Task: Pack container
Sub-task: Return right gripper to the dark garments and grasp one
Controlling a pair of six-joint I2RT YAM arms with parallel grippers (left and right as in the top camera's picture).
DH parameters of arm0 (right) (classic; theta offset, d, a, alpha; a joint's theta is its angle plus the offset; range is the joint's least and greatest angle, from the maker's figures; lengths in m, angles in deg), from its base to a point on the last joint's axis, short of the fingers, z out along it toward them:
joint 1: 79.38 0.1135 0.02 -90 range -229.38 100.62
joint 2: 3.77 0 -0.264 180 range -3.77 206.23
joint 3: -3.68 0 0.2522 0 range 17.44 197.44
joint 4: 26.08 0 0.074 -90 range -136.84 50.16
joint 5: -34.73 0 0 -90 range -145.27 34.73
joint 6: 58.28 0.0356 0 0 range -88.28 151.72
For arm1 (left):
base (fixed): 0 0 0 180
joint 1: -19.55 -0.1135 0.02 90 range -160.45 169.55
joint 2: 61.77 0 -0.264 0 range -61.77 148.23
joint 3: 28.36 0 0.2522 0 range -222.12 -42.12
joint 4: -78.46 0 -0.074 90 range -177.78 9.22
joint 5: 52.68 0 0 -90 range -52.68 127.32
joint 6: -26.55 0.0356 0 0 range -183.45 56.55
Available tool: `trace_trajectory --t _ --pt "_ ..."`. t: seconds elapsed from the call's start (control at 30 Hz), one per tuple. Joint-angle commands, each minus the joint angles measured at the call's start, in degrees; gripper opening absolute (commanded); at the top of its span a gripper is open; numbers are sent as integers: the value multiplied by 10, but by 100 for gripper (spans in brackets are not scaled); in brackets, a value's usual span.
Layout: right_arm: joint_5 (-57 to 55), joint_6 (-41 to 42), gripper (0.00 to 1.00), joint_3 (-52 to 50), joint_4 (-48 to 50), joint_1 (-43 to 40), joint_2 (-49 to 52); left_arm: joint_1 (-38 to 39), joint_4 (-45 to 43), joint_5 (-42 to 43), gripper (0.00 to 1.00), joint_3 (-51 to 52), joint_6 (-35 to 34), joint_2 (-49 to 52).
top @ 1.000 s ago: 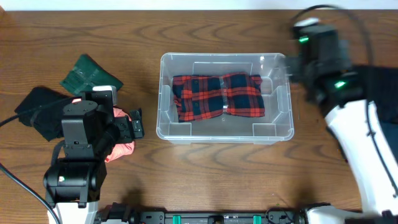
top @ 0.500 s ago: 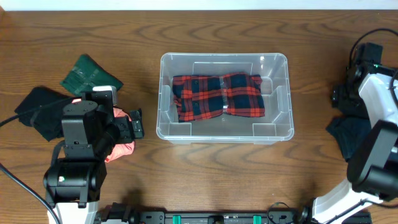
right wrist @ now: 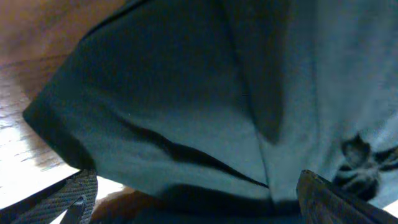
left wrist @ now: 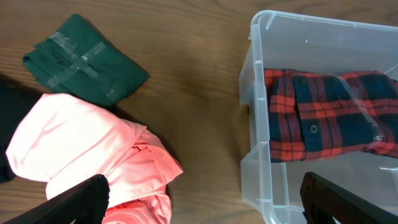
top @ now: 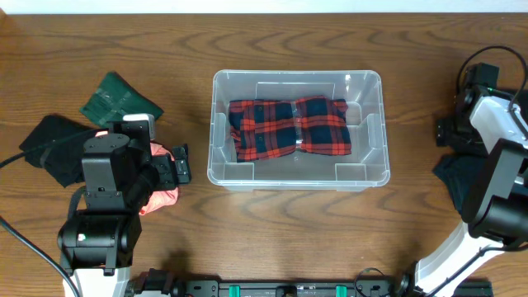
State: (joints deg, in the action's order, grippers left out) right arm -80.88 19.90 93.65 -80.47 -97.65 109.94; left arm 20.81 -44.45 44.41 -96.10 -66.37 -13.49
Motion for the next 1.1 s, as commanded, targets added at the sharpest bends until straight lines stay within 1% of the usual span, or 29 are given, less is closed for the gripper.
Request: trace_trajectory --t 0.0,0.07,0.23,0.43,0.5,0.63,0.7,0.73,0.77,0.83,0.97,1.0,1.07 --pt "17 -26 99 -2 1 -7 21 2 1 -3 98 -14 7 0" --pt "32 -31 99 -2 1 -8 30 2 1 -3 98 -14 7 0" --pt "26 -30 99 -3 0 -10 54 2 1 -3 98 -14 7 0" --pt "-50 -20 99 -3 32 -27 75 2 2 -2 98 -14 7 0" --pt "-53 -19 99 -3 52 -38 79 2 2 -2 98 -14 7 0" --pt "-38 -19 99 -3 90 -62 87 2 2 -2 98 -14 7 0" --pt "0 -19 99 -3 100 -71 92 2 2 -2 98 -14 7 0" --pt "20 -19 98 -3 102 -75 96 2 2 -2 98 -14 7 0" --pt "39 -19 94 -3 105 -79 101 2 2 -3 98 -14 7 0" --pt "64 -12 76 -3 107 -84 112 2 2 -2 98 -14 7 0" --pt "65 32 49 -3 114 -90 139 2 2 -2 98 -14 7 0" --pt "66 39 43 -3 114 -90 146 2 2 -2 98 -14 7 0" --pt "64 50 36 -3 115 -90 157 2 2 -2 98 -14 7 0"
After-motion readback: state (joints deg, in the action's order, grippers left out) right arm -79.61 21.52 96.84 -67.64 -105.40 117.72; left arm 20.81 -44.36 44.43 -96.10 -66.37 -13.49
